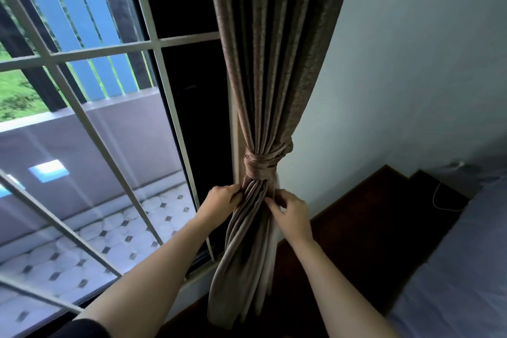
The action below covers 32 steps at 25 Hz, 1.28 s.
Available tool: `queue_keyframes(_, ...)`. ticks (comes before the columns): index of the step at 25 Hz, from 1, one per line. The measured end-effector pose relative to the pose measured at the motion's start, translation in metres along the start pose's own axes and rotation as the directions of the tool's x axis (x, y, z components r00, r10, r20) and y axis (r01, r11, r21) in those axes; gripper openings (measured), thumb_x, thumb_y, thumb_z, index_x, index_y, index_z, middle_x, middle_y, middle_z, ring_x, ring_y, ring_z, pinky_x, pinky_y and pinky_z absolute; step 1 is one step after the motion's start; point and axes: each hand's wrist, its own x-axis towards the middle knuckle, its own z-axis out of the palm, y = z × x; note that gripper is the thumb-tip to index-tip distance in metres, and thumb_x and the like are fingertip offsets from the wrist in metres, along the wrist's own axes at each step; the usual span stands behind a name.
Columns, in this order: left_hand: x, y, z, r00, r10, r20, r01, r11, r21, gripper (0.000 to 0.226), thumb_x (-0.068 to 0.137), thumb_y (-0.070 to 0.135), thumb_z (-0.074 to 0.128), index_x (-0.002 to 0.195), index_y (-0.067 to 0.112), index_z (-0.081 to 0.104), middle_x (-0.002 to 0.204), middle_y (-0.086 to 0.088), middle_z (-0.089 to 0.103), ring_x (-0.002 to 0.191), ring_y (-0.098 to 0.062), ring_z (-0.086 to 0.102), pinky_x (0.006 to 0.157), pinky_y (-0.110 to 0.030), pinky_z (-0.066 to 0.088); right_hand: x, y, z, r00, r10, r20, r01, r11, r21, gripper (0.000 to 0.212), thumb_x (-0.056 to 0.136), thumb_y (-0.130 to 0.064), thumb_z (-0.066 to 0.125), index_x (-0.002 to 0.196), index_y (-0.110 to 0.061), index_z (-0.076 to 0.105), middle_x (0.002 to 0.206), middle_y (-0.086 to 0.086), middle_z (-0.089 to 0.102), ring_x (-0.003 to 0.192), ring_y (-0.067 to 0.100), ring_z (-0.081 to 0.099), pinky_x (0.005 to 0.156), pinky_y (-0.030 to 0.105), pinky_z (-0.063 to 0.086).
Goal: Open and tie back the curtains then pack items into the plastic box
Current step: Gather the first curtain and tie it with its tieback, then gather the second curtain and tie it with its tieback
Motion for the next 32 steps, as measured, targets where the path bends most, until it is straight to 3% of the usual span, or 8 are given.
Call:
queue_keyframes(7,-0.012,-0.002,0.005,0.998,-0.038,-0.059,0.039,0.999,0.023,0.016,0.092,0.011,0.049,0.083,-0.001,0.055,0.077,-0.019,0.062,0.073,-0.037,0.060,0.064,-0.035,0.040,-0.005,-0.009,0.006,0.998,-0.060,0.025,0.063,0.989,-0.132,0.019,0.087,-0.024,0.061,0.098,-0.010,0.065,0.091,0.004,0.068,0.079,0.019,0.063,0.068,0.021,0.042)
queue_keyframes(11,-0.007,0.007,-0.004,0.993,0.032,-0.113,-0.027,0.999,0.044,0.027,0.087,0.026,0.059,0.106,0.007,0.061,0.096,-0.008,0.065,0.088,-0.025,0.063,0.075,-0.032,0.049,-0.018,-0.027,0.008,0.987,-0.026,-0.161,0.021,0.999,-0.034,0.036,0.080,-0.032,0.069,0.104,-0.010,0.055,0.097,0.000,0.057,0.081,0.010,0.057,0.068,0.018,0.046)
queue_keyframes(14,-0.004,0.015,0.004,0.997,0.019,-0.077,-0.010,0.993,0.117,0.027,0.090,0.028,0.054,0.099,0.003,0.059,0.093,-0.012,0.065,0.085,-0.031,0.064,0.074,-0.039,0.051,-0.014,-0.030,0.011,0.982,-0.014,-0.187,-0.008,0.993,-0.115,0.036,0.084,-0.041,0.064,0.101,-0.009,0.061,0.094,0.004,0.067,0.084,0.018,0.064,0.071,0.021,0.045)
queue_keyframes(19,-0.003,0.018,0.018,0.992,-0.048,-0.117,0.064,0.988,0.143,0.026,0.093,0.022,0.049,0.095,-0.001,0.059,0.088,-0.017,0.066,0.081,-0.037,0.064,0.070,-0.038,0.048,-0.003,-0.026,0.011,0.979,-0.150,-0.136,0.116,0.966,-0.230,0.019,0.087,-0.026,0.063,0.085,-0.008,0.067,0.075,0.009,0.071,0.067,0.025,0.067,0.061,0.020,0.041)
queue_keyframes(24,0.000,0.014,0.018,0.999,-0.006,-0.044,0.014,0.986,0.169,0.037,0.091,0.027,0.040,0.092,-0.004,0.060,0.088,-0.022,0.067,0.082,-0.040,0.064,0.072,-0.039,0.047,-0.001,-0.020,0.010,0.986,-0.148,-0.081,0.126,0.966,-0.224,0.017,0.086,-0.020,0.063,0.089,-0.004,0.068,0.083,0.010,0.073,0.074,0.025,0.068,0.068,0.024,0.048)
queue_keyframes(28,0.003,0.013,-0.002,0.999,0.032,0.003,-0.032,0.977,0.212,0.032,0.091,0.026,0.049,0.109,0.002,0.059,0.098,-0.018,0.068,0.092,-0.038,0.063,0.078,-0.039,0.050,-0.003,-0.029,0.000,0.995,-0.084,-0.062,0.066,0.967,-0.245,0.024,0.087,-0.032,0.062,0.089,-0.009,0.065,0.082,0.003,0.069,0.072,0.017,0.062,0.064,0.018,0.041)
queue_keyframes(30,-0.004,0.002,-0.017,0.995,0.086,-0.052,-0.073,0.975,0.208,0.042,0.089,0.026,0.049,0.126,0.008,0.054,0.106,-0.016,0.069,0.096,-0.037,0.064,0.081,-0.037,0.050,-0.019,-0.034,0.003,0.986,-0.009,-0.166,-0.021,0.983,-0.180,0.025,0.085,-0.039,0.063,0.084,-0.014,0.059,0.074,-0.003,0.060,0.066,0.012,0.055,0.057,0.017,0.038)
queue_keyframes(32,-0.021,-0.008,-0.035,0.982,0.109,-0.157,-0.080,0.980,0.184,0.047,0.088,0.025,0.046,0.130,0.007,0.054,0.109,-0.015,0.069,0.095,-0.036,0.066,0.081,-0.035,0.051,-0.039,-0.045,0.022,0.979,-0.066,-0.193,0.039,0.989,-0.140,0.030,0.085,-0.042,0.056,0.074,-0.015,0.052,0.066,-0.004,0.053,0.061,0.014,0.052,0.054,0.022,0.041)
